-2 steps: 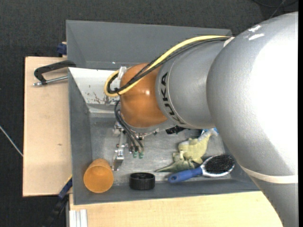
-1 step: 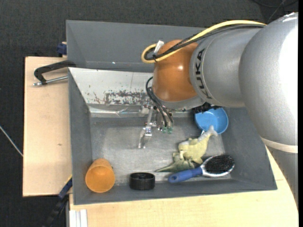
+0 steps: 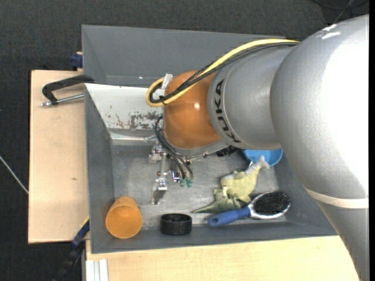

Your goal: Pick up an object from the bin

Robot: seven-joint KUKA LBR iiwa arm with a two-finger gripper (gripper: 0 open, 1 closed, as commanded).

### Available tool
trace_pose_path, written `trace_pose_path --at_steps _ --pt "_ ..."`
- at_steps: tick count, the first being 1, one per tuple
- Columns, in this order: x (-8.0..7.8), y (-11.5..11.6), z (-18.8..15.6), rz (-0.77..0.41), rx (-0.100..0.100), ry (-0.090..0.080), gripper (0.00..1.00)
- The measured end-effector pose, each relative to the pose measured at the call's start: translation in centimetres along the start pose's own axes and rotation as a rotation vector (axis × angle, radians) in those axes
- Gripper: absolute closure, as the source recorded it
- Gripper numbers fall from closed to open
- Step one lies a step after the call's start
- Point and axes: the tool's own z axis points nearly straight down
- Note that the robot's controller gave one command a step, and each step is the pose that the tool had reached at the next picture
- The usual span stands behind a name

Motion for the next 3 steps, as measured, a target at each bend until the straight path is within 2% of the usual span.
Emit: trace_pose_path --at_steps 1,2,3 --pt "4.1 -12.4 -0.1 0.004 0.006 0.001 0.0" --pt "3.6 -18.3 2.6 -0.13 -0.005 -0.015 0.0" --pt "2.3 -23.4 2.6 0.083 -0.004 -0.014 0.0"
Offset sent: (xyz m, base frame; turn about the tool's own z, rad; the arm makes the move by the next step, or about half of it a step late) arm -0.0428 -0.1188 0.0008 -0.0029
